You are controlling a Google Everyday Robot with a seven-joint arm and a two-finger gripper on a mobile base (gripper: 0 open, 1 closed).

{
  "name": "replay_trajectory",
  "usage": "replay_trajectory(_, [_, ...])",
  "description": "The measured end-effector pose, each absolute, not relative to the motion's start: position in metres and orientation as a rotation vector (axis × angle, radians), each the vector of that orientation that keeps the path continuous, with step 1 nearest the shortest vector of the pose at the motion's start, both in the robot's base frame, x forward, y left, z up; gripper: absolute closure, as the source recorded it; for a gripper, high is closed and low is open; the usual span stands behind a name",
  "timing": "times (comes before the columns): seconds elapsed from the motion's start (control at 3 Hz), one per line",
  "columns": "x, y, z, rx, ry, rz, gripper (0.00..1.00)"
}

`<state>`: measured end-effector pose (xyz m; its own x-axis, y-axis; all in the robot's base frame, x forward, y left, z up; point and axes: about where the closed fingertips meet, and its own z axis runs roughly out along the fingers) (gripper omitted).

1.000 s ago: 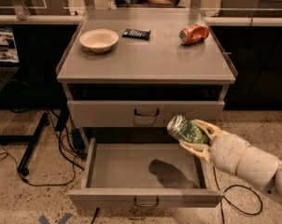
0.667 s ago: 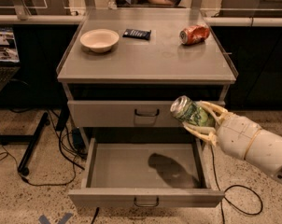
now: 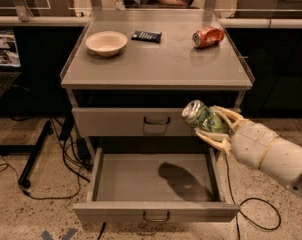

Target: Pick green can from middle drawer and place on counter

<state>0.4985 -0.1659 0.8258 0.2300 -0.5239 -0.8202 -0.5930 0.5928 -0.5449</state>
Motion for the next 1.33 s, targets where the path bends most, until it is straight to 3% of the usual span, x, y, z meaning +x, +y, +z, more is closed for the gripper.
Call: replay_trajectory(1.33, [0.653, -0.165, 0.909, -1.111, 1.369, -0.021, 1.00])
